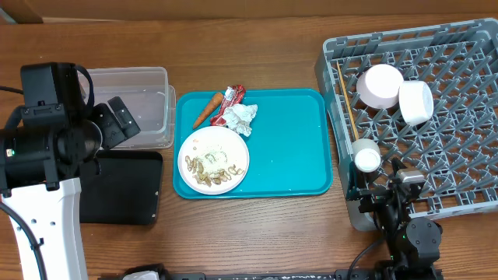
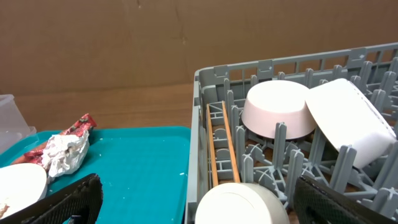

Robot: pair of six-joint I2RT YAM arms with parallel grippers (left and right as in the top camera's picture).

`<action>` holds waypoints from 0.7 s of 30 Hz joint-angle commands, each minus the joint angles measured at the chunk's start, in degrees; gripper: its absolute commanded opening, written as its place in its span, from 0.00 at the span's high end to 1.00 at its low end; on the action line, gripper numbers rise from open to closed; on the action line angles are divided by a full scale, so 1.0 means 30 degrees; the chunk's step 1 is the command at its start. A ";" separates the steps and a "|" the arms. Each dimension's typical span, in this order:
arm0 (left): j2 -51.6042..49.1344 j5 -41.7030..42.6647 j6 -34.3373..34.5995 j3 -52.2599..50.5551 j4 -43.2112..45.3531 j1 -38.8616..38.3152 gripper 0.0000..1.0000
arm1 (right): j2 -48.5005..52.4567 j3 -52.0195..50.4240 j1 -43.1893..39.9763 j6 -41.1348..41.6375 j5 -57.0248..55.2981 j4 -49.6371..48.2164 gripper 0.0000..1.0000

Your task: Sort waste into correct bins and load items into the dishwasher

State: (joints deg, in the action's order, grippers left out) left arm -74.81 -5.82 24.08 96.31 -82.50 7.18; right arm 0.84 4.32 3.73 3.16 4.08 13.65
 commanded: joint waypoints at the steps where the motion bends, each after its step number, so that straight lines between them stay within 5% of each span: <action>1: -0.0029 -0.0051 0.0270 0.0197 0.0066 0.0087 0.00 | -0.0226 -0.0087 -0.0146 -0.0066 0.0022 -0.0168 0.00; 18: -0.0029 -0.0051 0.0262 0.0197 0.0066 0.0087 0.00 | -0.0226 -0.0087 -0.0146 -0.0066 0.0022 -0.0175 0.00; 21: -0.0029 0.1596 0.1960 0.0197 0.0925 0.0087 0.00 | -0.0226 -0.0087 -0.0146 -0.0066 0.0022 -0.0175 0.00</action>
State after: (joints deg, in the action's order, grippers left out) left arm -74.81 -5.43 24.71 96.31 -82.08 7.18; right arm 0.84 4.32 3.73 3.18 4.08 13.63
